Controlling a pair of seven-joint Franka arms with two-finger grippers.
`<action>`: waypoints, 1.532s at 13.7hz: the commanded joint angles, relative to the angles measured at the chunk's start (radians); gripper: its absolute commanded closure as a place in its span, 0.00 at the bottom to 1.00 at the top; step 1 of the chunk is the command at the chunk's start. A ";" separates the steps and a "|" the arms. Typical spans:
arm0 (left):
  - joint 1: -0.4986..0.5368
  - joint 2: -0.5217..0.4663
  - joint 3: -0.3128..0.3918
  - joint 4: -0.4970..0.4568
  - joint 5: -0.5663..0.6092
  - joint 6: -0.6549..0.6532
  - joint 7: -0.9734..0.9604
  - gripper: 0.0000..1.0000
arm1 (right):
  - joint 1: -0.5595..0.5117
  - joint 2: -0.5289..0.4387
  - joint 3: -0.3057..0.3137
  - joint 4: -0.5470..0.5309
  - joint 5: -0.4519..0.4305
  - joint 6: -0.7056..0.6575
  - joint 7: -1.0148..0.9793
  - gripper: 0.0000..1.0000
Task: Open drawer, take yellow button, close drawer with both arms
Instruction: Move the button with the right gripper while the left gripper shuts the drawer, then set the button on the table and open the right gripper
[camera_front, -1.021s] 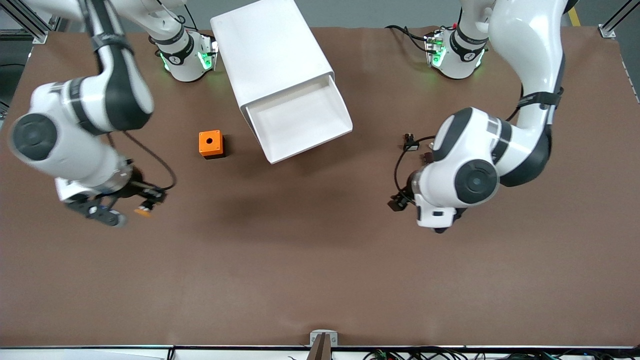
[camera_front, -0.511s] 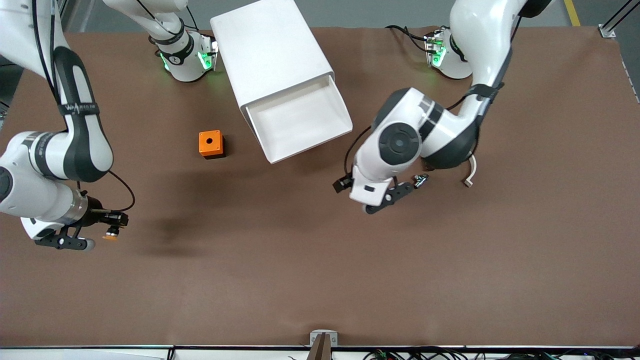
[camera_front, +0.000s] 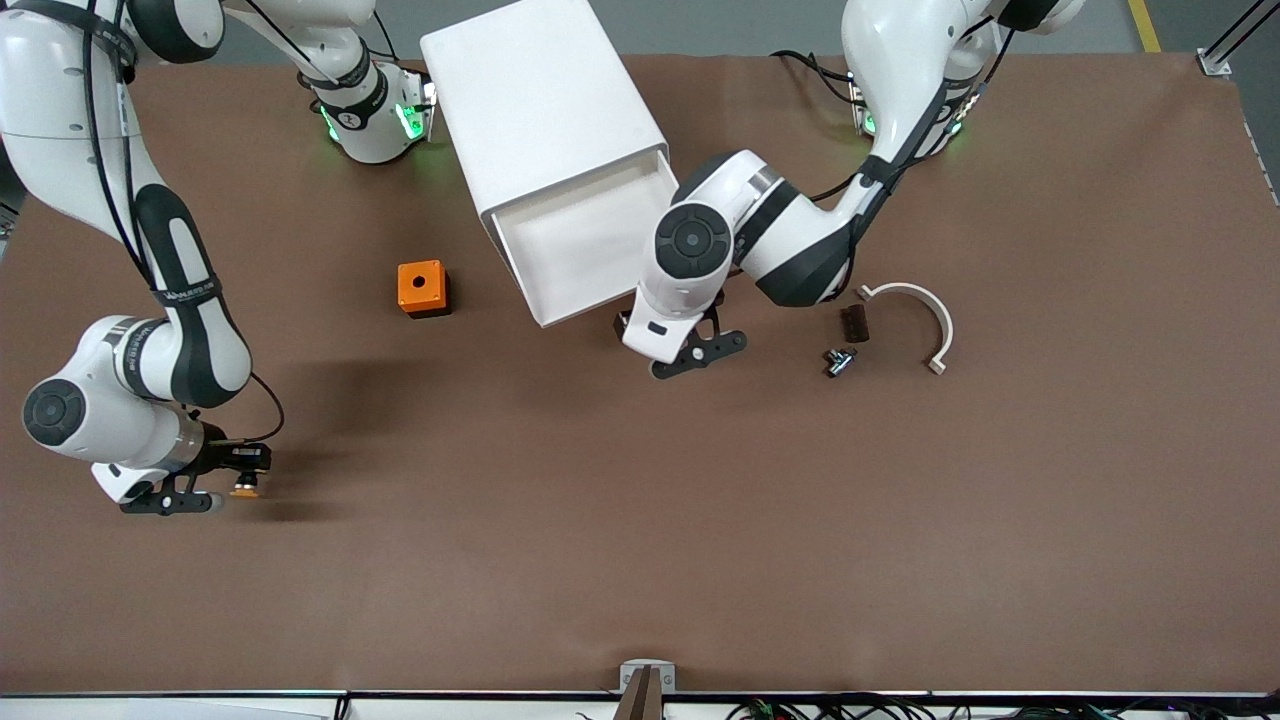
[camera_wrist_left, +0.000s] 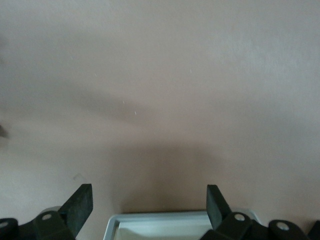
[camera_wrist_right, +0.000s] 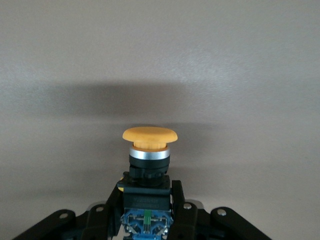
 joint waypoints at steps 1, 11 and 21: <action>0.013 -0.055 -0.056 -0.065 0.015 0.004 -0.044 0.00 | -0.012 0.034 0.013 0.016 0.048 0.018 -0.021 0.92; 0.006 -0.047 -0.228 -0.109 -0.017 0.002 -0.156 0.00 | -0.001 -0.137 0.016 0.027 0.057 -0.123 -0.021 0.00; -0.021 -0.049 -0.229 -0.105 -0.018 -0.002 -0.230 0.00 | -0.001 -0.557 0.011 0.025 0.052 -0.537 -0.019 0.00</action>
